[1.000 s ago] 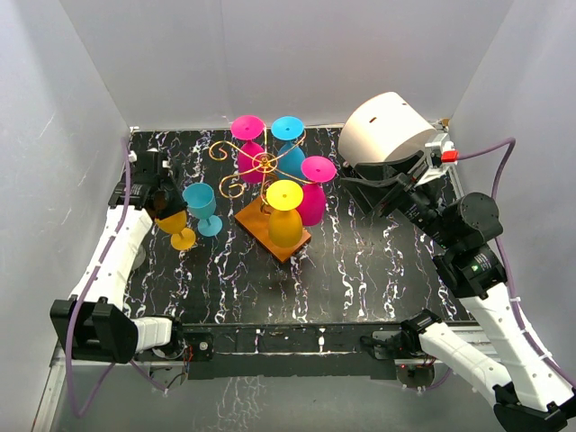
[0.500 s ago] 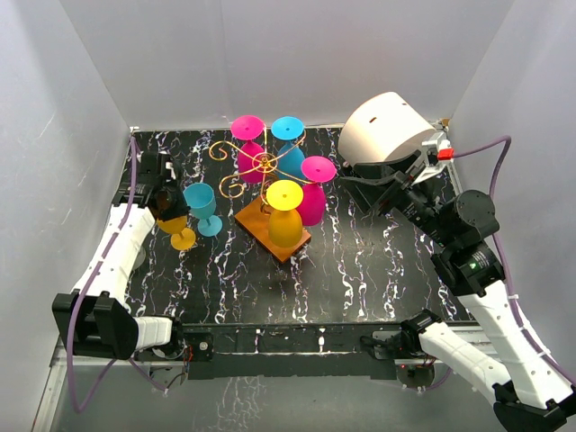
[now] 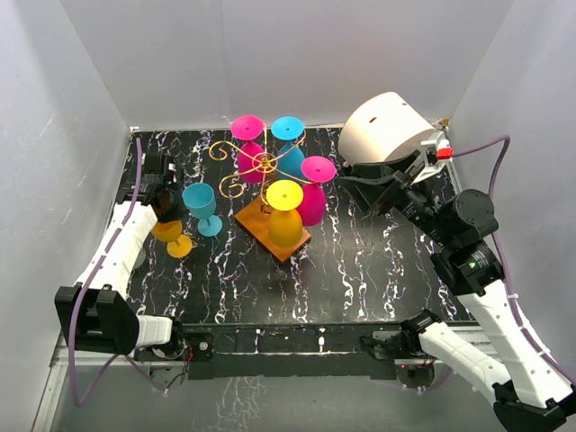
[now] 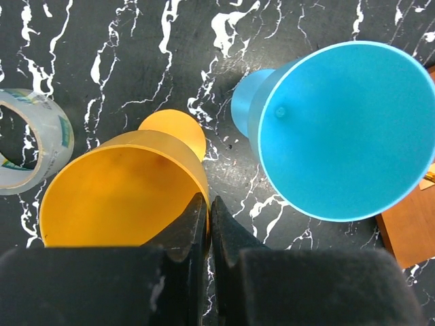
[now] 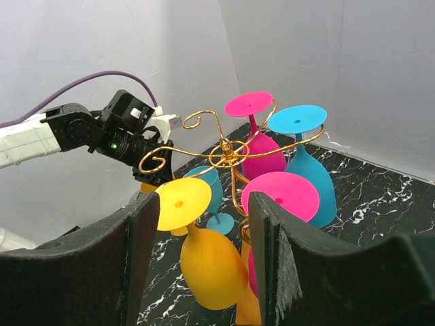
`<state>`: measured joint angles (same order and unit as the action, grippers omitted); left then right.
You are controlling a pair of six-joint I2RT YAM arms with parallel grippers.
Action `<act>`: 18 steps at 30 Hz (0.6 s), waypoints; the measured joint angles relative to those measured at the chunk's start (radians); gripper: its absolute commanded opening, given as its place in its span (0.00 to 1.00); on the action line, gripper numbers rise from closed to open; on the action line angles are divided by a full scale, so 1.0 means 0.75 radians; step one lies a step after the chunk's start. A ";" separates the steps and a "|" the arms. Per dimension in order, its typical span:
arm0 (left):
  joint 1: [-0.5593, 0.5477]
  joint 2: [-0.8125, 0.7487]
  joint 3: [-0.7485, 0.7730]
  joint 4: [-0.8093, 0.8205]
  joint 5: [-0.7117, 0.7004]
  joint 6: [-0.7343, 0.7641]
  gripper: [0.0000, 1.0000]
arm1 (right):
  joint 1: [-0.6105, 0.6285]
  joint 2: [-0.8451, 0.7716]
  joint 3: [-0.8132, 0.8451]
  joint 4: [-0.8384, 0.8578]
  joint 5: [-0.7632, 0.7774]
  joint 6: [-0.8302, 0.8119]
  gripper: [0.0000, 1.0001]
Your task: Place the wine glass upside down on the wine glass rack
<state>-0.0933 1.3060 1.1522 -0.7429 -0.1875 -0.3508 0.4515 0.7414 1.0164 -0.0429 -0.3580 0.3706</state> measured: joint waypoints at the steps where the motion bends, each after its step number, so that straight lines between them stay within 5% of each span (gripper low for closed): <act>1: 0.000 0.000 0.000 -0.002 -0.009 0.001 0.00 | 0.000 0.003 0.000 -0.001 0.000 0.001 0.52; 18: 0.000 -0.239 0.268 -0.143 -0.091 -0.027 0.00 | 0.000 0.116 0.046 0.008 -0.028 0.238 0.50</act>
<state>-0.0933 1.1267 1.3533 -0.8501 -0.2558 -0.3714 0.4515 0.8288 1.0508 -0.0368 -0.3790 0.5488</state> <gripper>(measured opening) 0.020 0.509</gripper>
